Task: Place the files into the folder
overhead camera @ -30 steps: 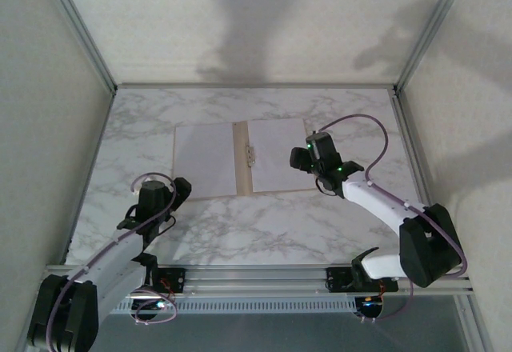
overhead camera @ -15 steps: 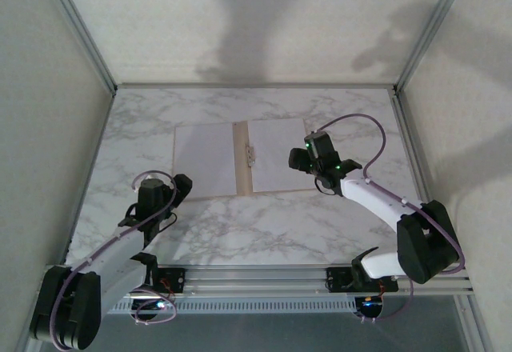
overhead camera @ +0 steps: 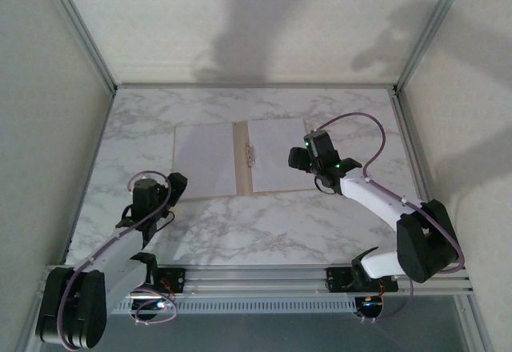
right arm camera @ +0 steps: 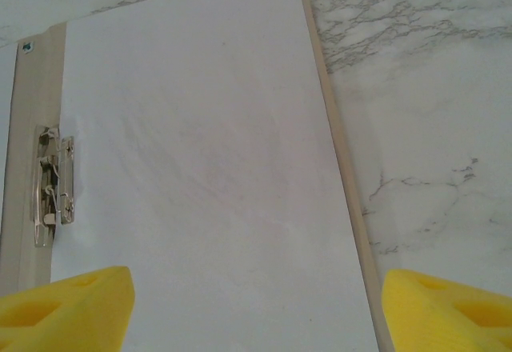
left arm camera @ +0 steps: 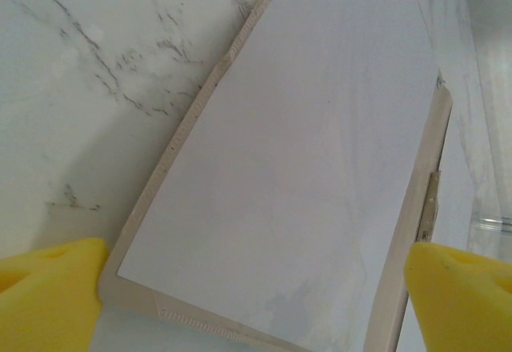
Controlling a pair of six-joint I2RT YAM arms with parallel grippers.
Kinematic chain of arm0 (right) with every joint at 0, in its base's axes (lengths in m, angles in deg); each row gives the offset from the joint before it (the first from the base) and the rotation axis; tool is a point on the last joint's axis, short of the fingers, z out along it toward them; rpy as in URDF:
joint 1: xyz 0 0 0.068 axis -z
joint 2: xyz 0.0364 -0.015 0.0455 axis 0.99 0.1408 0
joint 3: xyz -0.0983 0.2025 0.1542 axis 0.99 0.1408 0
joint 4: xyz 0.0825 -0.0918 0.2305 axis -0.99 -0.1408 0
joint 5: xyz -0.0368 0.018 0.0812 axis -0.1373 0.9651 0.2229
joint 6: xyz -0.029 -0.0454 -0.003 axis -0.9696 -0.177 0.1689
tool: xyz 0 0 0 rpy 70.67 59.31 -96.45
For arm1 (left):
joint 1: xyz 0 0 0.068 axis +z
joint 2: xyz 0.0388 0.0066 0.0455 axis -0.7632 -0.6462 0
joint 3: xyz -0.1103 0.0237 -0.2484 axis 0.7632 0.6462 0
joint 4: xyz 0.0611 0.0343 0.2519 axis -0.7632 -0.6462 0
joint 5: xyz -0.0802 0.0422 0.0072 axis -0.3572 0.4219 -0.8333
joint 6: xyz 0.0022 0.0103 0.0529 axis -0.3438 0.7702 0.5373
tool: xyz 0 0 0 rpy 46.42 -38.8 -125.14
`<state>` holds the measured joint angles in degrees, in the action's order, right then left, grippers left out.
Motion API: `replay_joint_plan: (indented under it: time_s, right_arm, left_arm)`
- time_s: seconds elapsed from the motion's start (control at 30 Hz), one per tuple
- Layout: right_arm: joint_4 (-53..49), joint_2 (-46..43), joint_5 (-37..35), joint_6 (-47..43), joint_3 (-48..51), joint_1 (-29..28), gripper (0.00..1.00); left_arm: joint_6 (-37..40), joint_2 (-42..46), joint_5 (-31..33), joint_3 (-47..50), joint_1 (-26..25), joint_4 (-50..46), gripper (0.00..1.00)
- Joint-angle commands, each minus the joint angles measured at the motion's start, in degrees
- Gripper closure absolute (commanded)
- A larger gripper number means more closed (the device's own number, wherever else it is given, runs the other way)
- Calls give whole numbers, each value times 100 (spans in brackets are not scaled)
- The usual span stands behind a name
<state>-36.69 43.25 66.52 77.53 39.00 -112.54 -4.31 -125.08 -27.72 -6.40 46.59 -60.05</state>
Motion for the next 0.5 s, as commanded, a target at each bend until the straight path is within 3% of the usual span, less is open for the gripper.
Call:
replay_joint_plan:
  time_s: [0.0, 0.33, 0.47]
  right_arm:
    - [-124, 87, -74, 81, -183, -4, 19]
    - [-180, 170, -22, 83, -256, -4, 19]
    - [-191, 175, -30, 83, -251, -5, 18]
  left_arm:
    - [-136, -196, -514, 223, 53, 471, 10]
    - [-114, -616, -804, 331, 270, 976, 29]
    - [-81, -710, -866, 353, 324, 1128, 44]
